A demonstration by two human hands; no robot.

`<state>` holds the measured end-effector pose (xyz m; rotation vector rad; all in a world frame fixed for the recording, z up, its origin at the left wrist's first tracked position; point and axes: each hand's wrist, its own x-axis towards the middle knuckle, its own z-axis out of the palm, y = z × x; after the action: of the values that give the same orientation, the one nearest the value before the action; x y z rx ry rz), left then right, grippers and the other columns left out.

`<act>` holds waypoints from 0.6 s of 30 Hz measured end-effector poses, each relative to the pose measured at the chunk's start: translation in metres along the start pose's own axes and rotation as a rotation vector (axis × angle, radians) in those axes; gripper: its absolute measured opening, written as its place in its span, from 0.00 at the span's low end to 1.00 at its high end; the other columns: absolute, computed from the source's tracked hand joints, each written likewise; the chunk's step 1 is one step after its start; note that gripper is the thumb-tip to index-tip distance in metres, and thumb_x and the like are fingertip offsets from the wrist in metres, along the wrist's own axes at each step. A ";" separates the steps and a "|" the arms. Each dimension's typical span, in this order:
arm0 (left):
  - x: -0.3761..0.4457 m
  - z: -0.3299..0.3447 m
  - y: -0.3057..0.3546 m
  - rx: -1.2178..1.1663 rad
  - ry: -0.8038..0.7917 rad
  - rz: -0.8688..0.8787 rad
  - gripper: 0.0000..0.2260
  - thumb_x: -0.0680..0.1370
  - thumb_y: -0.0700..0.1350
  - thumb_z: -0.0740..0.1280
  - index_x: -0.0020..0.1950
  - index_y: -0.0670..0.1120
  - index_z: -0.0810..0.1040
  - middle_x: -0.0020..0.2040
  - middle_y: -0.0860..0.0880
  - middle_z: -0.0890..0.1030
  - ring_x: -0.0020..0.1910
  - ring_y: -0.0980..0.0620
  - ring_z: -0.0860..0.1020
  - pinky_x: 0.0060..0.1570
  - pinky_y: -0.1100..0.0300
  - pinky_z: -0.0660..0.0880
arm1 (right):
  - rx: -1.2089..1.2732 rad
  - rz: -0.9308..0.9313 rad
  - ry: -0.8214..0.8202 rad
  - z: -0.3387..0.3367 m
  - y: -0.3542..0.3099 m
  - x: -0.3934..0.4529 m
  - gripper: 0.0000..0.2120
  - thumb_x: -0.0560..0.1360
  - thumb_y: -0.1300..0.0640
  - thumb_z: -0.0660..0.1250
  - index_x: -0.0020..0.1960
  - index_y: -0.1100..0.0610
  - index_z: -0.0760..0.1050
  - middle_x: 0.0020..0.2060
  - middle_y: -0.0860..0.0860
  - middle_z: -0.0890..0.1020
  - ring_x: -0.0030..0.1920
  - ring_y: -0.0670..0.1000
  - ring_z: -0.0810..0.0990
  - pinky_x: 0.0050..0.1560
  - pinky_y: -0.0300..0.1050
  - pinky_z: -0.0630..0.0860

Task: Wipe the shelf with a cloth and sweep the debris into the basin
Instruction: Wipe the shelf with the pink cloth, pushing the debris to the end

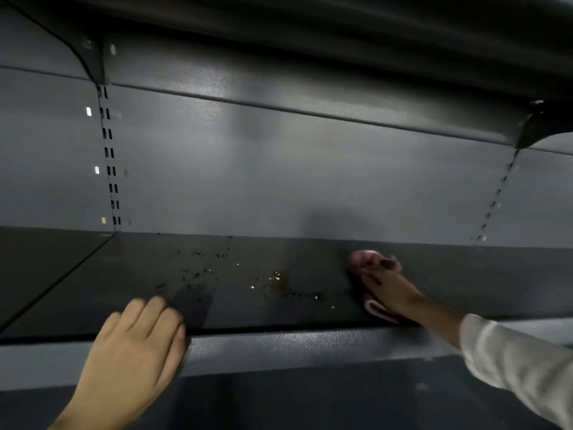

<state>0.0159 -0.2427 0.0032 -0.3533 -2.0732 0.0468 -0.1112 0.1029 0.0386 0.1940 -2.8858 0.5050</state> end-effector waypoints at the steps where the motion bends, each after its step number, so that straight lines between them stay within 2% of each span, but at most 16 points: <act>1: -0.002 0.000 -0.003 -0.016 -0.003 0.002 0.24 0.80 0.49 0.46 0.34 0.41 0.74 0.31 0.43 0.73 0.35 0.46 0.63 0.33 0.53 0.56 | -0.050 -0.063 -0.086 0.008 -0.024 0.000 0.16 0.80 0.59 0.51 0.65 0.58 0.69 0.67 0.56 0.72 0.67 0.54 0.69 0.60 0.36 0.58; 4: -0.007 0.001 -0.008 -0.047 -0.003 0.015 0.26 0.80 0.49 0.45 0.33 0.40 0.75 0.31 0.43 0.74 0.36 0.46 0.63 0.33 0.53 0.55 | 0.018 -0.180 -0.128 0.032 -0.095 0.000 0.17 0.80 0.61 0.50 0.65 0.60 0.70 0.67 0.58 0.71 0.67 0.56 0.69 0.65 0.42 0.56; 7: -0.009 -0.001 -0.012 -0.082 -0.016 0.018 0.27 0.80 0.50 0.44 0.33 0.40 0.76 0.32 0.43 0.75 0.36 0.47 0.63 0.33 0.53 0.56 | 0.172 -0.228 -0.082 0.055 -0.160 -0.005 0.15 0.79 0.59 0.54 0.60 0.60 0.74 0.62 0.60 0.77 0.62 0.58 0.74 0.63 0.47 0.67; 10: -0.010 -0.005 -0.023 -0.053 -0.012 0.011 0.22 0.78 0.48 0.50 0.34 0.41 0.76 0.32 0.43 0.74 0.36 0.46 0.64 0.33 0.53 0.56 | 0.259 -0.165 0.014 0.054 -0.189 -0.006 0.14 0.78 0.63 0.55 0.58 0.62 0.75 0.58 0.62 0.79 0.59 0.60 0.76 0.58 0.43 0.67; 12: -0.013 -0.007 -0.033 -0.025 -0.014 -0.019 0.15 0.73 0.46 0.55 0.33 0.40 0.75 0.32 0.43 0.74 0.36 0.46 0.63 0.33 0.53 0.56 | 0.287 -0.155 0.127 0.041 -0.175 -0.003 0.13 0.78 0.63 0.56 0.56 0.60 0.77 0.56 0.62 0.81 0.56 0.60 0.78 0.52 0.41 0.67; 14: -0.015 -0.009 -0.039 -0.006 -0.032 -0.021 0.14 0.72 0.45 0.55 0.32 0.40 0.75 0.31 0.43 0.73 0.36 0.46 0.63 0.33 0.53 0.56 | 0.292 -0.102 0.188 0.022 -0.138 0.004 0.13 0.79 0.60 0.56 0.55 0.58 0.78 0.55 0.61 0.82 0.56 0.58 0.79 0.51 0.43 0.70; 16: -0.016 -0.010 -0.041 0.006 -0.052 -0.004 0.13 0.71 0.44 0.56 0.31 0.40 0.74 0.30 0.43 0.73 0.36 0.47 0.62 0.33 0.53 0.56 | 0.203 -0.017 0.147 0.008 -0.085 0.012 0.14 0.80 0.58 0.54 0.58 0.56 0.76 0.60 0.57 0.80 0.60 0.55 0.77 0.57 0.42 0.69; 18: -0.016 -0.009 -0.039 0.028 -0.051 0.008 0.13 0.71 0.44 0.56 0.30 0.41 0.74 0.29 0.43 0.74 0.35 0.47 0.62 0.33 0.53 0.56 | 0.033 0.087 0.084 -0.003 -0.032 0.023 0.15 0.80 0.59 0.53 0.64 0.58 0.71 0.66 0.56 0.74 0.66 0.55 0.71 0.65 0.43 0.62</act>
<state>0.0220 -0.2853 0.0016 -0.3462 -2.1195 0.0905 -0.1276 0.0721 0.0566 0.0508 -2.8150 0.5625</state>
